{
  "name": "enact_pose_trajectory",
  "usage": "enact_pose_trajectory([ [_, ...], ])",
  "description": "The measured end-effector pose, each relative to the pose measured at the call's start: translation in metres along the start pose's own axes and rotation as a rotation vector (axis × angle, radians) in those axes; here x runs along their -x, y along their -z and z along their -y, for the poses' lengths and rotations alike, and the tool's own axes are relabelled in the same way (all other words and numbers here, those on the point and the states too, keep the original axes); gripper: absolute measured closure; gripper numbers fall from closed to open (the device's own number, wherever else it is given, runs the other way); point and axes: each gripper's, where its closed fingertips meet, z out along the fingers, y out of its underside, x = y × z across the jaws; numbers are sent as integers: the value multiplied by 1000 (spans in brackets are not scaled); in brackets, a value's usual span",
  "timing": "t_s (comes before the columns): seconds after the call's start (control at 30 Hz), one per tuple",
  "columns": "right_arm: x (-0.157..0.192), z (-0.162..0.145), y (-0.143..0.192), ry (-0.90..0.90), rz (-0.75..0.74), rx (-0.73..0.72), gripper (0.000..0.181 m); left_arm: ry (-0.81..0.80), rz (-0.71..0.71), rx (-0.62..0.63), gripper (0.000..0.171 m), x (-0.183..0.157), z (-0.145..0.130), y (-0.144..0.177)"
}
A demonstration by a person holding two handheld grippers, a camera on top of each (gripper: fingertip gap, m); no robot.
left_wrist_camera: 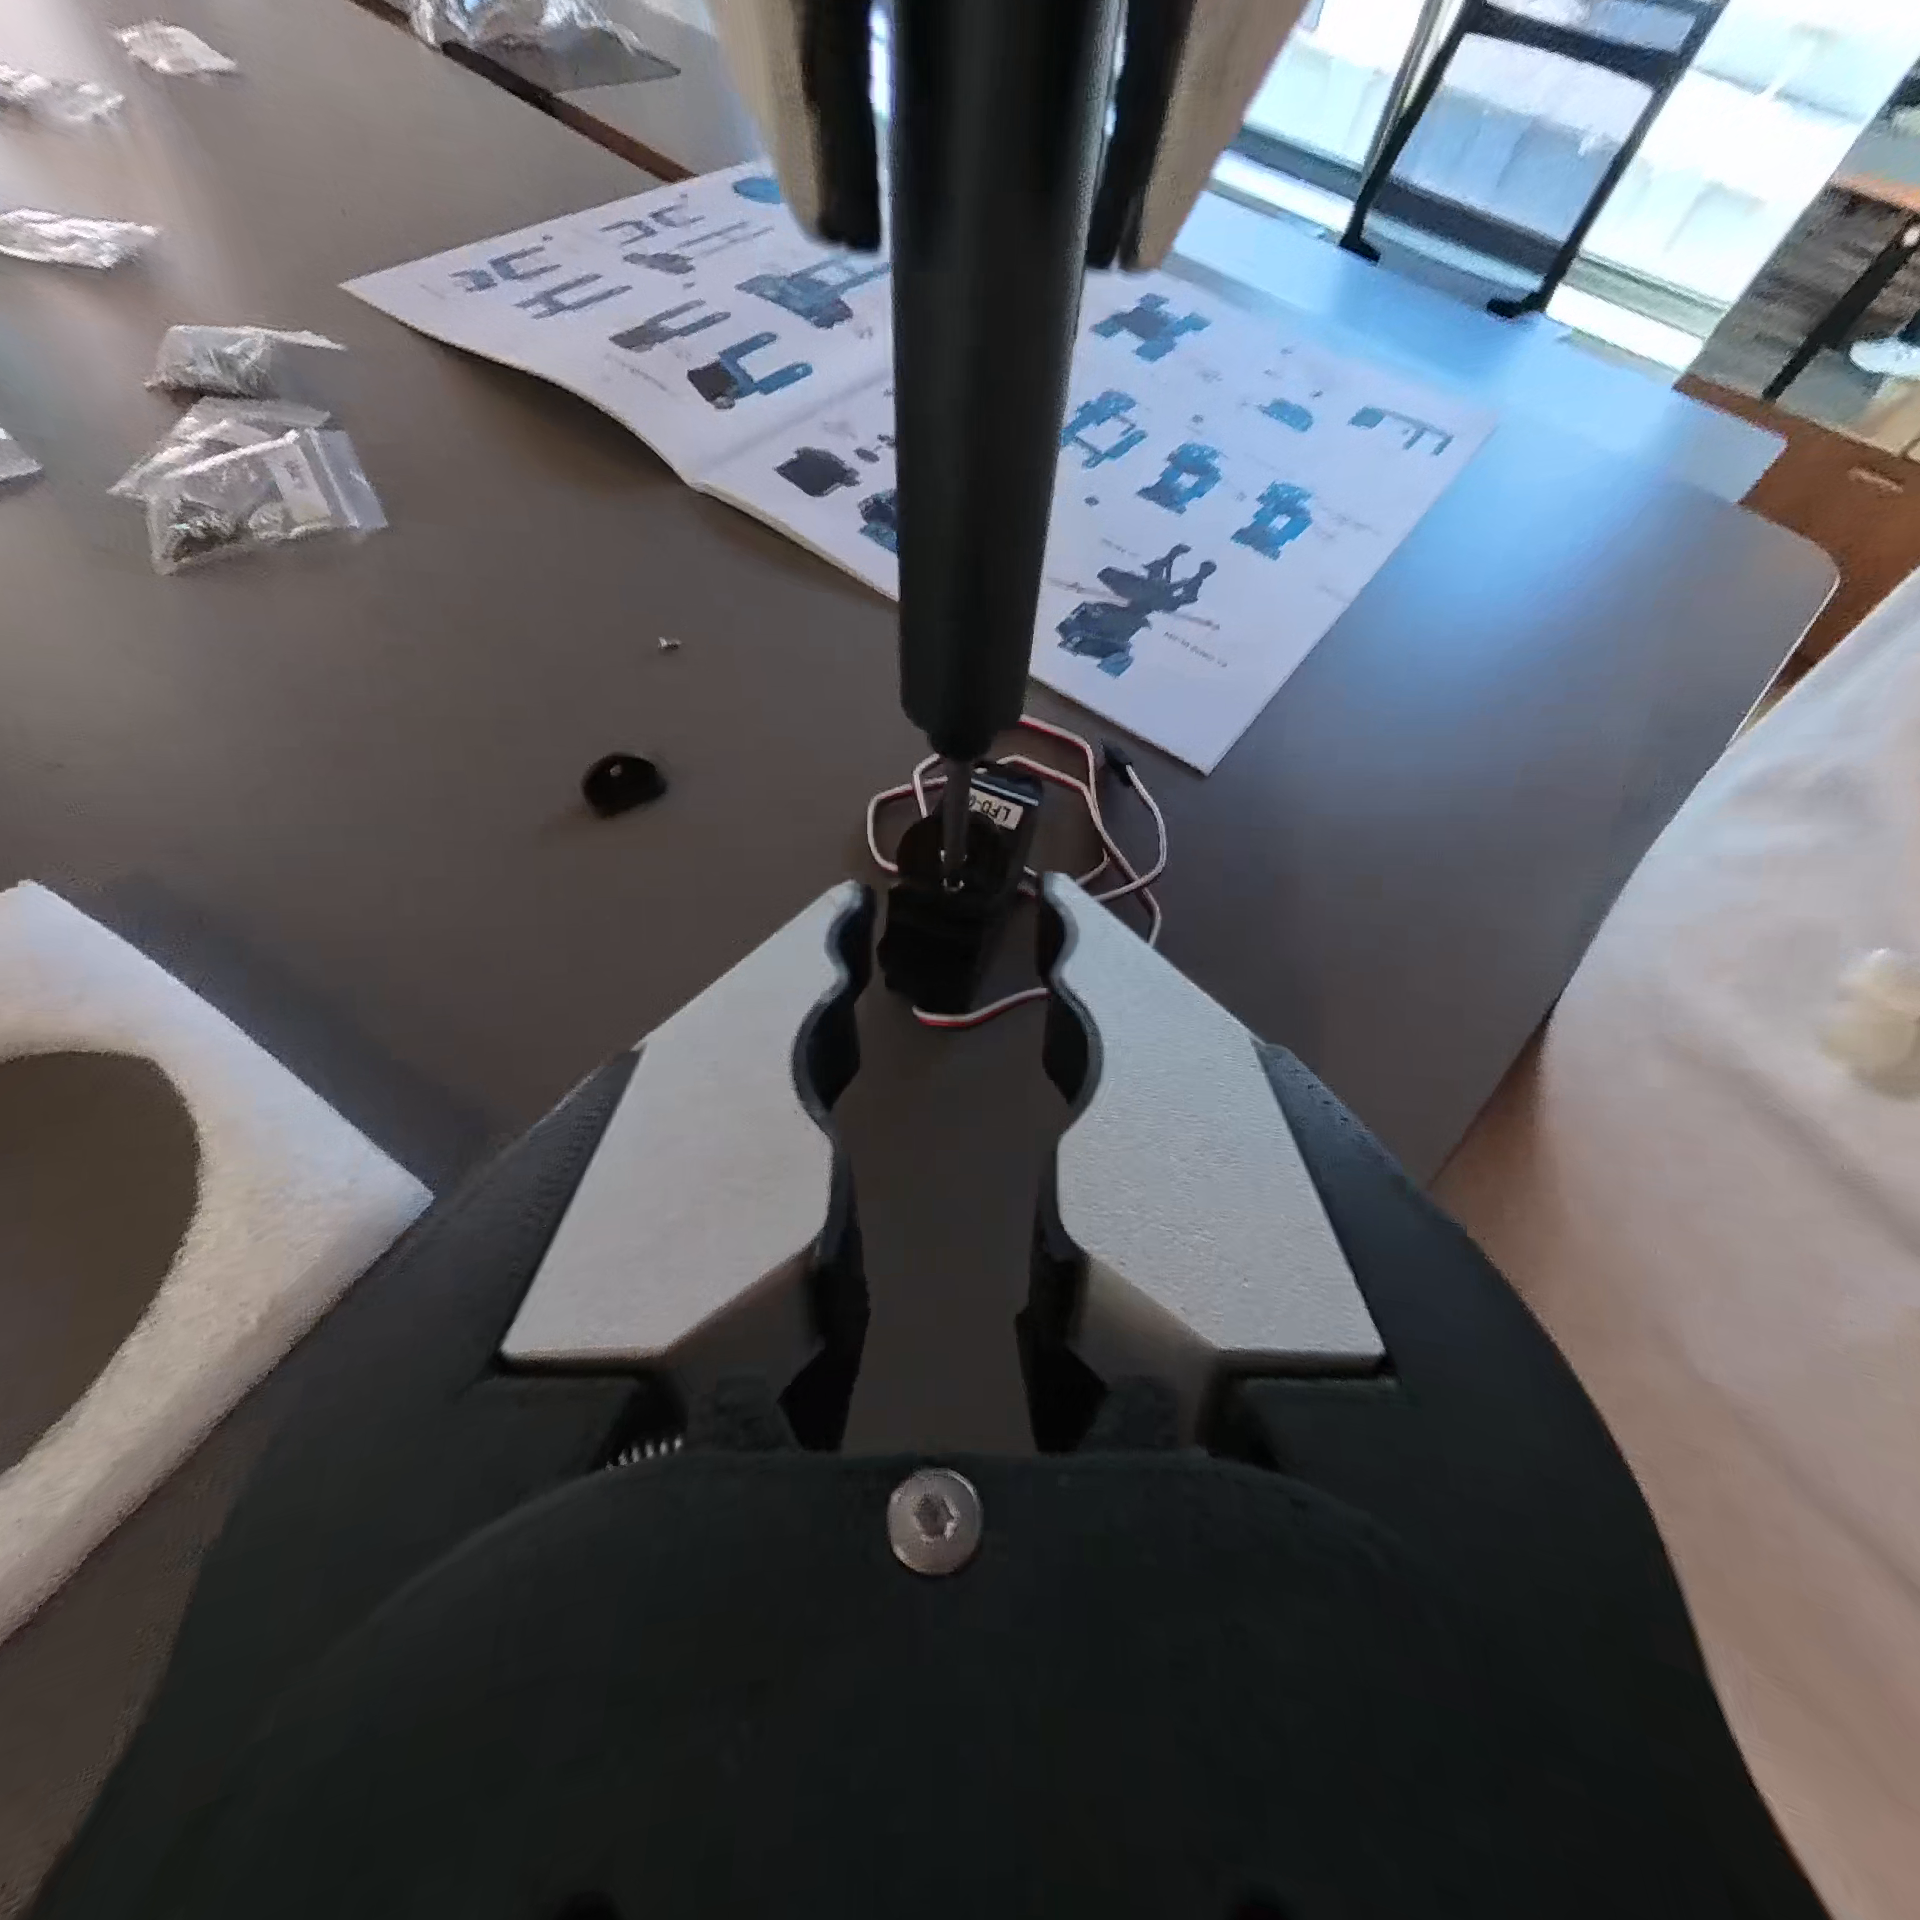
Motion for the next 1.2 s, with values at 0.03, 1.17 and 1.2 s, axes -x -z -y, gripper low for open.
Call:
enact_pose_trajectory([
  [0.03,1,1,-1,12,4,14,165,2,8,-15,148,1,2,1],
  [1.17,-22,-2,1,208,62,26,164,685,323,-166,79,26,-4,13],
  [1.2,-23,-2,1,200,61,24,165,689,386,-130,69,27,-10,7],
])
